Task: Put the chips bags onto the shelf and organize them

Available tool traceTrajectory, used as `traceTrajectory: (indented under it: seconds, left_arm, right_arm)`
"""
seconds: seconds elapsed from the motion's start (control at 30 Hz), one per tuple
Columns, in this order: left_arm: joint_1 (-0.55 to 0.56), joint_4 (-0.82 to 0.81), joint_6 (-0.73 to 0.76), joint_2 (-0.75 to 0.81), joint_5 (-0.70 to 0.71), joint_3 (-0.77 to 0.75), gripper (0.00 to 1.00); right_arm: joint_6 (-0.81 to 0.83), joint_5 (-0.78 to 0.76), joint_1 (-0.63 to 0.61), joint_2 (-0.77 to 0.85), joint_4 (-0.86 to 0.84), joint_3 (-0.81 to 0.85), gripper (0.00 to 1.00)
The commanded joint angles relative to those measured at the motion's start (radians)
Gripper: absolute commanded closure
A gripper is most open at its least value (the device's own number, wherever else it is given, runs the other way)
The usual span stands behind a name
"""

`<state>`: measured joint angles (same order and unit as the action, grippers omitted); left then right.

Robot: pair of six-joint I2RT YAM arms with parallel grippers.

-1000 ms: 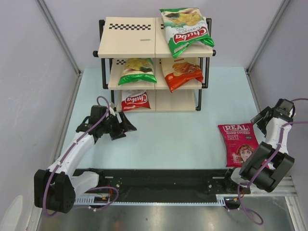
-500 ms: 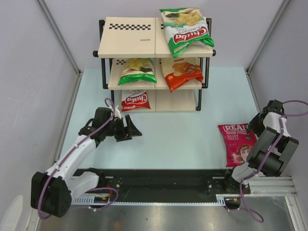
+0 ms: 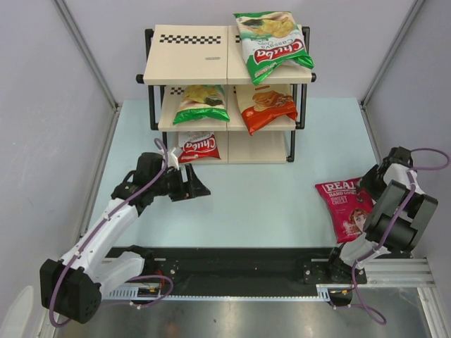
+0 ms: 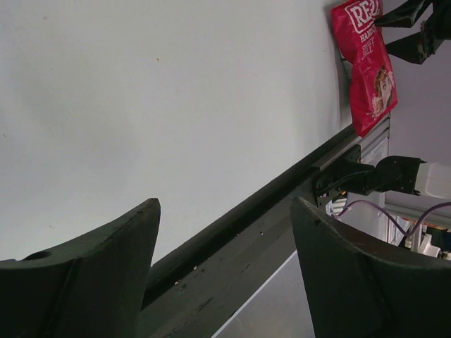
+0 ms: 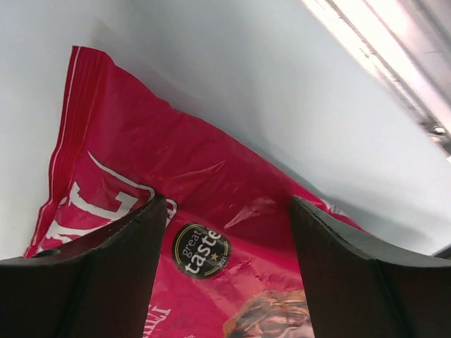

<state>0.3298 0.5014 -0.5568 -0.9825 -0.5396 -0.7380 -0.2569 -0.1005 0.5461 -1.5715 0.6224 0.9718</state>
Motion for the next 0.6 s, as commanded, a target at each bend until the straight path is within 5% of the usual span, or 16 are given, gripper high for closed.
traceTrajectory:
  seconds: [0.0,0.2,0.57]
  left_arm:
    - [0.008,-0.058,-0.005,0.002,-0.036,-0.006,0.21]
    - [0.026,-0.086,-0.012,-0.016,-0.042,-0.006,0.21]
    - [0.032,-0.049,0.012,-0.036,-0.025,-0.043,0.21]
  right_arm:
    - [-0.07,0.166,-0.032,0.03,-0.01,-0.047,0.27]
    - [-0.211,0.281,-0.06,0.06,-0.019,-0.113,0.3]
    - [-0.873,0.409,-0.319,0.14,-0.176,-0.225,0.29]
